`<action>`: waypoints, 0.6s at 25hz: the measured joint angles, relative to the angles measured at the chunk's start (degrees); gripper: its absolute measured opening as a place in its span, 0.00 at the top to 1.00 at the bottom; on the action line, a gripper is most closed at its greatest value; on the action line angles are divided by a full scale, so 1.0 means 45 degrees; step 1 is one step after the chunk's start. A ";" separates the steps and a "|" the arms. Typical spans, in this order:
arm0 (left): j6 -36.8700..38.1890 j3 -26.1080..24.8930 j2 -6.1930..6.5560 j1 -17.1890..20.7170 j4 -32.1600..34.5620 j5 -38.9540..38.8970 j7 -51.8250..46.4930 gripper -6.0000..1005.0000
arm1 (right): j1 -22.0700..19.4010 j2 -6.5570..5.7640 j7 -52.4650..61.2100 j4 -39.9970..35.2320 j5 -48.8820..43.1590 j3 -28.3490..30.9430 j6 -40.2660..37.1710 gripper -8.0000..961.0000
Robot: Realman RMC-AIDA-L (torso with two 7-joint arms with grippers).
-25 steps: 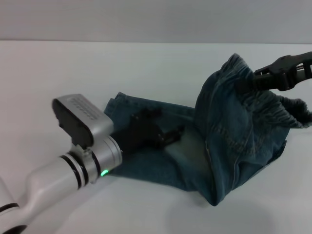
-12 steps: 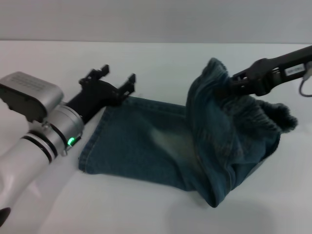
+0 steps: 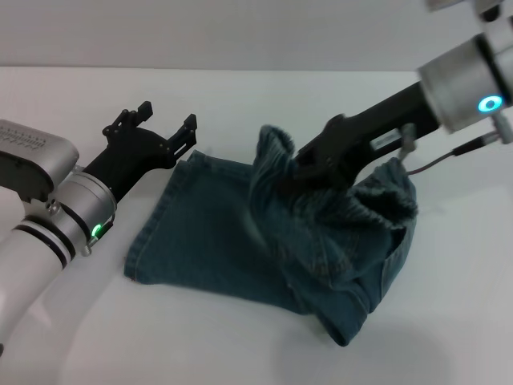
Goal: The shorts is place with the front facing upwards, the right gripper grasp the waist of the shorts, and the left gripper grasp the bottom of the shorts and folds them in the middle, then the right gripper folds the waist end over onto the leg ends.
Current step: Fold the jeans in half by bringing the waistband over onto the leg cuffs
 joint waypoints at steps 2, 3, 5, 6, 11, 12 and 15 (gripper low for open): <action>-0.0001 -0.0011 0.0000 0.0027 0.0061 -0.0020 0.0010 0.20 | 0.0205 0.0062 -0.0105 0.0235 0.0000 -0.0444 0.0272 0.94; 0.0000 -0.0012 0.0000 0.0037 0.0086 -0.0027 0.0011 0.20 | 0.0293 0.0110 -0.0183 0.0325 0.0000 -0.0584 0.0390 0.94; 0.0000 -0.0020 -0.0001 0.0082 0.0130 -0.0047 0.0008 0.20 | 0.0445 0.0200 -0.0290 0.0442 0.0000 -0.0750 0.0540 0.94; 0.0000 -0.0035 0.0000 0.0107 0.0141 -0.0056 0.0009 0.20 | 0.0506 0.0227 -0.0291 0.0471 -0.0002 -0.0780 0.0562 0.94; 0.0014 -0.0413 0.0004 0.0154 0.0409 -0.0093 0.0077 0.20 | 0.0717 0.0333 -0.0213 0.0601 -0.0006 -0.0861 0.0993 0.88; 0.0016 -0.0522 0.0002 0.0152 0.0459 -0.0094 0.0078 0.20 | 0.0718 0.0343 -0.0204 0.0632 -0.0004 -0.0864 0.1134 0.86; 0.0018 -0.0809 -0.0007 0.0146 0.0590 -0.0083 0.0082 0.20 | 0.0750 0.0343 -0.0196 0.0692 0.0009 -0.0874 0.1385 0.80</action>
